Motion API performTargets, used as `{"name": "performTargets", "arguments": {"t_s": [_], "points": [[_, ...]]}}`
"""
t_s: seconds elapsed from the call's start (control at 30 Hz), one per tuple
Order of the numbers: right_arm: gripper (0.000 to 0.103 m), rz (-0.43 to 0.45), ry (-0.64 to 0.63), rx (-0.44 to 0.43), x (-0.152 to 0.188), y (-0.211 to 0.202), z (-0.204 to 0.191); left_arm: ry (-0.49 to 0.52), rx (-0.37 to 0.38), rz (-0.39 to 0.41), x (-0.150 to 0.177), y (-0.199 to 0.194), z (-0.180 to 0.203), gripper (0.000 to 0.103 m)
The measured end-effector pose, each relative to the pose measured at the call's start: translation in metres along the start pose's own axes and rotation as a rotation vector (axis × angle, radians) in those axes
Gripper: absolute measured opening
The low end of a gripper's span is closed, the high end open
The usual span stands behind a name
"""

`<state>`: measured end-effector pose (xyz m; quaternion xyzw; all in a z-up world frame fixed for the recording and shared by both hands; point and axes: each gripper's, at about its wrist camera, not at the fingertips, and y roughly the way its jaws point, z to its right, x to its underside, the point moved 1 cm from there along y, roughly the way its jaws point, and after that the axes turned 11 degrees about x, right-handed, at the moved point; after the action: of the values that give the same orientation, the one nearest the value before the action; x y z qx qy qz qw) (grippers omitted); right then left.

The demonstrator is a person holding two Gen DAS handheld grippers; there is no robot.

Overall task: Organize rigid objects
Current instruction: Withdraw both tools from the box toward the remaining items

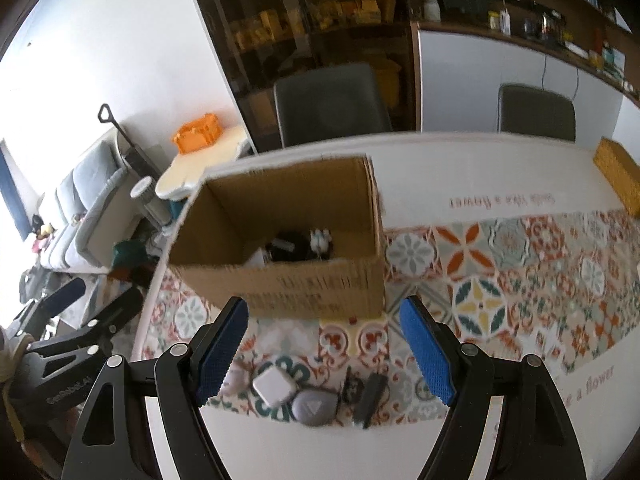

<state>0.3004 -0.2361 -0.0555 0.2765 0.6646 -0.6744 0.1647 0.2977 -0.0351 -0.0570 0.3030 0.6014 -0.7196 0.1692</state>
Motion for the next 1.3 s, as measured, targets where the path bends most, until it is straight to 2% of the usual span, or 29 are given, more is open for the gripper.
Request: {"name": "performTargets", "arguments": {"t_s": [0.4,0.7,1.3], "points": [[0.078,-0.127,0.014,0.024,0.039,0.032,0.013,0.016,-0.003,-0.094,0.035,0.025,0.008,0.099],[0.072,-0.217,0.002,0.037,0.062,0.058,0.013,0.026,-0.006,-0.168,0.060,0.048,0.010,0.099],[0.054,-0.365,0.024,0.049,0.087,0.115,0.020,0.036,0.010,-0.272,0.082,0.092,0.012,0.099]]}}
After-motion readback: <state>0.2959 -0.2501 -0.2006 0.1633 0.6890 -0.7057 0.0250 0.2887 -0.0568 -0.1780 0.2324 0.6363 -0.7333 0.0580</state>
